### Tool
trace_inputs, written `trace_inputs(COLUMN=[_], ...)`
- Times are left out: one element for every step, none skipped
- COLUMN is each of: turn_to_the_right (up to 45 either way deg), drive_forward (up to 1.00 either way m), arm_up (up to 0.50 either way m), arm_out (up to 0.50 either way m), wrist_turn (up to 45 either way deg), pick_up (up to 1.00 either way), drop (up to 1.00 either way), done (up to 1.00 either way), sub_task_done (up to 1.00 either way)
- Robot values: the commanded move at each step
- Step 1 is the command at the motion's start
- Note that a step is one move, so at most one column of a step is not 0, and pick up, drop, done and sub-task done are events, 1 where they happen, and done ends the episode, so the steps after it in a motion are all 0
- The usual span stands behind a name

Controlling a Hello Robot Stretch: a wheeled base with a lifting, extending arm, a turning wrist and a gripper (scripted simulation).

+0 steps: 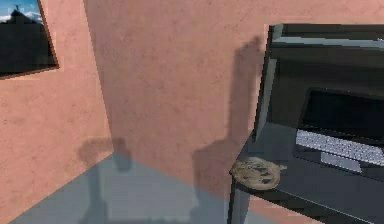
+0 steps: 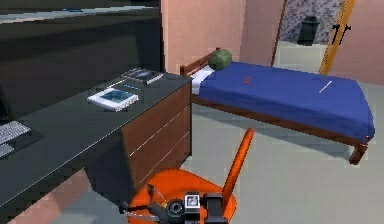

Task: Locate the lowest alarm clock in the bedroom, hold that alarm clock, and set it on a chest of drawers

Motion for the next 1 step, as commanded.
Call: trace_inputs(turn_to_the_right=[0.0], drive_forward=[0.00], arm_up=[0.00], arm_out=[0.00], wrist_turn=[39.0], pick_up=[0.00], drop=[0.00], done=[0.00], sub_task_done=[0.00])
